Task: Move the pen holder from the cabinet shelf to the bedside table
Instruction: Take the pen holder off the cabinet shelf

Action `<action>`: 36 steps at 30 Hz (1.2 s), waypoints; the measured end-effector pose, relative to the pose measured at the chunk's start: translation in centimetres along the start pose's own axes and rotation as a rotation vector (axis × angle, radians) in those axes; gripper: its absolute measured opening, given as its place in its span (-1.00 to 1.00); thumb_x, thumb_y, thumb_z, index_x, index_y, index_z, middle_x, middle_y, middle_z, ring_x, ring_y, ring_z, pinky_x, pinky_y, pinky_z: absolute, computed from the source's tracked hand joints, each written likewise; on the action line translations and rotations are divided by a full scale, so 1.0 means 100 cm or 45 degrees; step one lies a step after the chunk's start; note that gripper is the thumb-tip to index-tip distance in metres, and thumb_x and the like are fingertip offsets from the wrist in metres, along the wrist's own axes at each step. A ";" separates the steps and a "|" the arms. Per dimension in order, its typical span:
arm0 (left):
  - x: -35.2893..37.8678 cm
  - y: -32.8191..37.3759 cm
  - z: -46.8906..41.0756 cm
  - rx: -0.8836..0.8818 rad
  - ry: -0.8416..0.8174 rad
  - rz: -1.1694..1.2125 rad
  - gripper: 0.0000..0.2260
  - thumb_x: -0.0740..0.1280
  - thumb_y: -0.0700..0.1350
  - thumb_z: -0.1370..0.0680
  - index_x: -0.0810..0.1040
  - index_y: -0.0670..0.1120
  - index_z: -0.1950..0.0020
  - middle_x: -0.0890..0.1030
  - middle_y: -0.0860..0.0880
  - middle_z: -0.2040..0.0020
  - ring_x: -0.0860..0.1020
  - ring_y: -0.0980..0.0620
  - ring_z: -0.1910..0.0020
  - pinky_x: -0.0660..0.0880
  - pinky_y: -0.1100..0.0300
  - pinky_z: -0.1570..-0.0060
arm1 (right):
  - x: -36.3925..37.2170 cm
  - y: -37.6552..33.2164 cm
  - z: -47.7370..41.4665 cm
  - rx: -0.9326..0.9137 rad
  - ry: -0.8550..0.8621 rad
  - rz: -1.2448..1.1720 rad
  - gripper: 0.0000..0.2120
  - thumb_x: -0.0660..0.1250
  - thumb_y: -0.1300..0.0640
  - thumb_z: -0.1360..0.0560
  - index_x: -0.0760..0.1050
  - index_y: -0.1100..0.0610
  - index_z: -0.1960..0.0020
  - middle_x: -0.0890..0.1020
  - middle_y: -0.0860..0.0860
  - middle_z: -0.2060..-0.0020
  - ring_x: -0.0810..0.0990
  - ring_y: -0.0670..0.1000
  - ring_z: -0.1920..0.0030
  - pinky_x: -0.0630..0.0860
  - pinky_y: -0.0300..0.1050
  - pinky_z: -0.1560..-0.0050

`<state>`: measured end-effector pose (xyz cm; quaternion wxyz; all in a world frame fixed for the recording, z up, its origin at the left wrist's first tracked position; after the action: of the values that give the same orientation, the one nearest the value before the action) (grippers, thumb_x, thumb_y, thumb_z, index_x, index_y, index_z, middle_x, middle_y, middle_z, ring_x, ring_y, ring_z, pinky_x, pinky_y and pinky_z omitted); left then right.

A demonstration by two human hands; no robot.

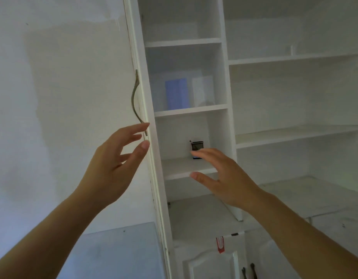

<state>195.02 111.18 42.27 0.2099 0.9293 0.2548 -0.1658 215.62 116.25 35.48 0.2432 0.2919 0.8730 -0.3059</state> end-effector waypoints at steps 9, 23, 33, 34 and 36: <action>0.114 0.062 0.015 -0.007 -0.171 -0.073 -0.73 0.10 0.21 -0.50 0.35 0.34 -0.19 0.42 0.39 -0.12 0.39 0.40 -0.17 0.32 0.61 0.05 | -0.050 0.068 0.053 0.051 -0.196 0.008 -0.45 0.14 -0.31 -0.43 0.28 -0.17 -0.38 0.36 -0.26 -0.33 0.30 -0.27 -0.29 0.23 -0.25 -0.31; 0.266 0.072 -0.003 -0.101 -0.308 -0.139 -0.57 0.08 0.19 -0.46 0.47 0.09 -0.23 0.44 0.20 -0.09 0.42 0.22 -0.06 0.33 0.33 -0.04 | -0.131 0.170 0.089 0.107 -0.186 0.100 -0.47 0.17 -0.24 -0.45 0.30 -0.10 -0.38 0.40 -0.18 -0.31 0.35 -0.25 -0.23 0.23 -0.43 -0.16; 0.316 0.004 -0.039 -0.098 -0.338 -0.280 -0.63 0.09 0.15 -0.52 0.42 0.11 -0.27 0.39 0.23 -0.12 0.30 0.29 -0.05 0.19 0.54 0.09 | -0.087 0.226 0.032 0.082 -0.192 0.058 -0.52 0.20 -0.22 -0.48 0.31 -0.13 -0.37 0.40 -0.21 -0.29 0.34 -0.28 -0.15 0.22 -0.50 -0.05; 0.321 -0.008 -0.045 -0.103 -0.335 -0.286 -0.64 0.09 0.14 -0.52 0.43 0.10 -0.27 0.41 0.21 -0.13 0.32 0.27 -0.05 0.20 0.49 0.08 | -0.082 0.234 0.024 0.082 -0.189 0.063 -0.53 0.20 -0.21 -0.48 0.31 -0.14 -0.37 0.39 -0.22 -0.28 0.33 -0.30 -0.14 0.21 -0.52 -0.03; 0.331 -0.034 -0.057 -0.105 -0.326 -0.292 -0.66 0.12 0.12 -0.54 0.45 0.07 -0.26 0.47 0.14 -0.17 0.36 0.24 -0.06 0.23 0.38 0.02 | -0.070 0.250 0.005 0.086 -0.196 0.071 -0.54 0.21 -0.20 -0.49 0.30 -0.15 -0.36 0.39 -0.23 -0.25 0.32 -0.30 -0.12 0.20 -0.56 0.00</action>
<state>221.36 129.90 32.35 0.2583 0.8559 0.3370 -0.2951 237.18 129.42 29.62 0.3079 0.2996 0.8325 -0.3497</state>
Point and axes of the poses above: each hand's wrist, its own z-axis away from the middle knuckle, its own x-axis out of the palm, y = z × x, the point moved 7 cm from there along -z, towards the middle knuckle
